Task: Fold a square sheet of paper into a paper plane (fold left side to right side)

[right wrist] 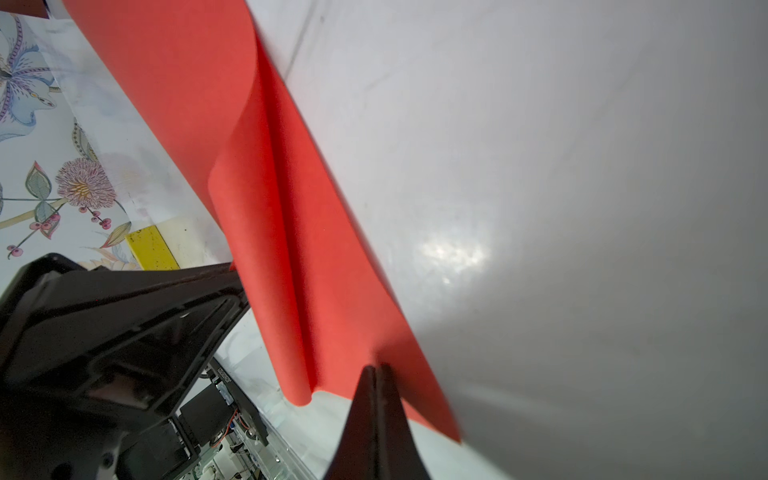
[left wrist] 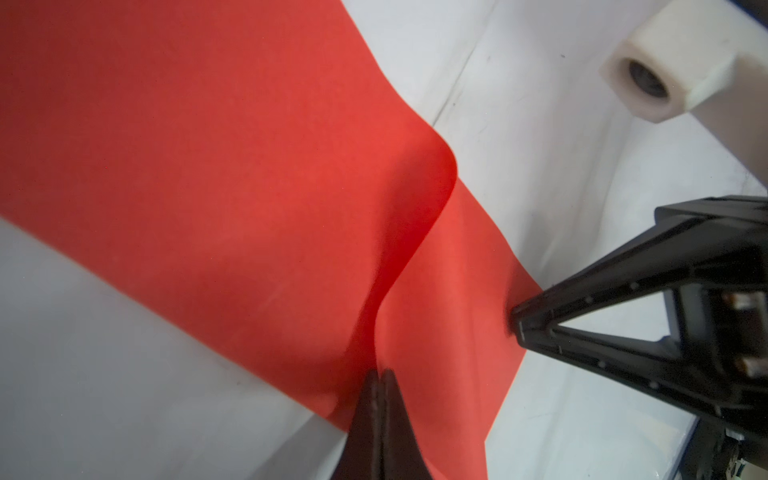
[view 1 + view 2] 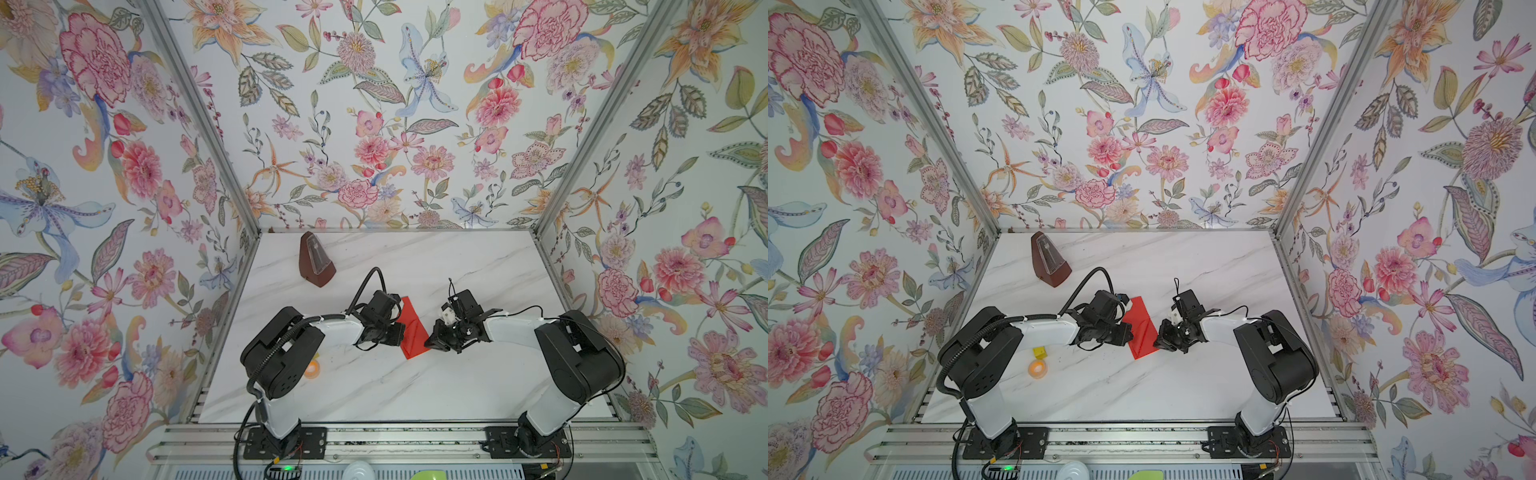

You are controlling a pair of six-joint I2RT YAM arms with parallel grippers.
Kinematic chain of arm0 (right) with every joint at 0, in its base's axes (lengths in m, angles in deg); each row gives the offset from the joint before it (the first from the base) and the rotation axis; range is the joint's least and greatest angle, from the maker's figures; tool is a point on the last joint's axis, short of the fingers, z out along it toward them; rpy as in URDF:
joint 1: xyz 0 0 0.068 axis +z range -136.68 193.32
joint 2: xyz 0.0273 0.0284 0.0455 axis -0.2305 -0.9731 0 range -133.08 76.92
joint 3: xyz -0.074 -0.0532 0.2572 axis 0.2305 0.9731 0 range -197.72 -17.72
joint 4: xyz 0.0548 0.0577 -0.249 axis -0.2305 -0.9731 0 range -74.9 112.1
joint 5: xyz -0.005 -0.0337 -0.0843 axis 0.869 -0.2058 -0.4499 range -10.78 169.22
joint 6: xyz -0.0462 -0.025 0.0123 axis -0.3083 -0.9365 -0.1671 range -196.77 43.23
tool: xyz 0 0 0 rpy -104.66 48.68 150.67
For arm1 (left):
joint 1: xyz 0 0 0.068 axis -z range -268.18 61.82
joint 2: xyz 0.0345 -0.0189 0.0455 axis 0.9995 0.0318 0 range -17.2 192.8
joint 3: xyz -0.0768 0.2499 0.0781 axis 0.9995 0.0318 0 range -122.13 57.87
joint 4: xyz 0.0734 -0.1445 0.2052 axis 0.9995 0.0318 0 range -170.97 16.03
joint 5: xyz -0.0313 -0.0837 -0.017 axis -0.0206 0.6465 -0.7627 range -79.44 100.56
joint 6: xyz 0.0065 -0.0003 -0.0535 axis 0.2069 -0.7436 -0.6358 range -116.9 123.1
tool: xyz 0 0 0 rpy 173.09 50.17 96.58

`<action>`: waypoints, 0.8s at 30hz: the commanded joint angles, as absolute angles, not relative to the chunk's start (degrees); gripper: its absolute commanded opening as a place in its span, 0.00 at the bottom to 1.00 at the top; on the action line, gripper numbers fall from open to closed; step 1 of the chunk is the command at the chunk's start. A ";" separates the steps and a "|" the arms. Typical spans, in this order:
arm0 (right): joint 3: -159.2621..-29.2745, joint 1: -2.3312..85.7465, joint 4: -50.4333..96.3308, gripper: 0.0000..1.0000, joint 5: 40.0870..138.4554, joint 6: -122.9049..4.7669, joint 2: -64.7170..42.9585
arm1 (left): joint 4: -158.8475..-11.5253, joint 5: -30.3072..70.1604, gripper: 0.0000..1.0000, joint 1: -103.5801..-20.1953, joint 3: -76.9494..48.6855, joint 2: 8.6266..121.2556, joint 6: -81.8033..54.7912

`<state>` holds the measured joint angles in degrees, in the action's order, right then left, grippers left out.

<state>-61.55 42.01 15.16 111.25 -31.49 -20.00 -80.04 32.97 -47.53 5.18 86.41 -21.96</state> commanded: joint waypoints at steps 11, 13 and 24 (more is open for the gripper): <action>-60.74 44.42 22.93 0.25 109.68 -24.43 -16.44 | -79.91 31.94 0.00 -48.19 8.61 86.41 -23.40; -59.54 44.44 28.19 0.29 110.54 -21.96 -16.54 | -81.06 31.59 0.00 -48.20 10.02 85.62 -24.82; -57.08 46.63 38.67 0.34 113.31 -18.68 -20.47 | -93.43 30.86 0.00 -48.18 20.12 80.47 -35.17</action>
